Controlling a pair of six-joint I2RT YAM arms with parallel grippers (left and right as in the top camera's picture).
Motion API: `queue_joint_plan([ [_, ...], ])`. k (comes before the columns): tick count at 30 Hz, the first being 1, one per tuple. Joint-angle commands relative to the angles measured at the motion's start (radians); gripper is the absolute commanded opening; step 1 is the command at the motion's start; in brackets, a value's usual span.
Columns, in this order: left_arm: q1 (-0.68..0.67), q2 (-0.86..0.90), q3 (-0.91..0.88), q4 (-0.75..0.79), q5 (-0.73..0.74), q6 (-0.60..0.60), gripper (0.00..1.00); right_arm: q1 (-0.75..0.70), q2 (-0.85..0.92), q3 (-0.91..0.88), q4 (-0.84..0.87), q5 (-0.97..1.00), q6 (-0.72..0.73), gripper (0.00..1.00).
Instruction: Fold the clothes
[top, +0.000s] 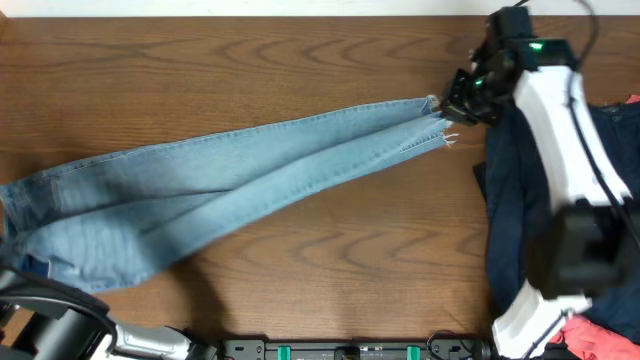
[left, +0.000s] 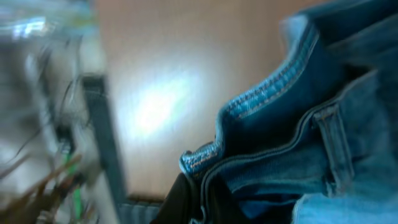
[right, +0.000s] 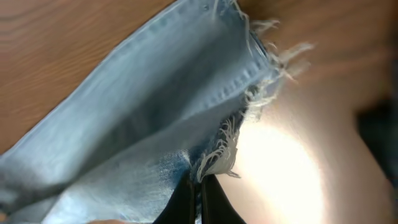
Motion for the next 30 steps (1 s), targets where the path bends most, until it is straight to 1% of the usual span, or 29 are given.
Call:
queue_joint_plan([
  [1,0.054,-0.030,0.005,-0.048,-0.036,-0.021,0.06,-0.004,-0.136,0.006,-0.052,0.101,0.059,0.01],
  [4,0.089,-0.031,0.005,-0.091,-0.044,-0.021,0.06,-0.004,-0.177,0.006,-0.100,0.114,0.100,0.01],
  [7,0.104,-0.031,0.005,-0.119,-0.080,-0.021,0.06,-0.006,-0.179,0.006,-0.143,0.122,0.114,0.01],
  [11,0.105,-0.031,0.005,-0.100,-0.103,-0.021,0.06,-0.006,-0.152,0.006,-0.188,0.171,0.138,0.01],
  [16,0.105,-0.029,0.005,-0.103,-0.117,-0.021,0.06,-0.006,-0.085,0.005,-0.233,0.186,0.140,0.01],
  [17,0.105,-0.029,0.005,-0.106,-0.114,-0.022,0.06,-0.006,-0.073,0.005,-0.232,0.186,0.139,0.01],
  [19,0.108,-0.031,0.005,-0.107,-0.047,-0.021,0.06,-0.004,-0.061,0.005,-0.200,0.181,0.101,0.01],
  [21,0.111,-0.035,0.005,-0.107,0.035,-0.020,0.06,-0.002,-0.066,0.006,-0.132,0.178,0.039,0.01],
  [23,0.119,-0.045,0.010,-0.122,0.089,-0.021,0.06,-0.003,-0.088,0.006,-0.069,0.164,0.023,0.01],
  [26,0.135,-0.059,0.016,-0.167,0.095,-0.021,0.06,-0.005,-0.129,0.007,-0.037,0.145,0.028,0.01],
  [30,0.180,-0.063,0.016,-0.259,0.095,-0.037,0.06,-0.007,-0.169,0.007,-0.053,0.146,0.054,0.01],
])
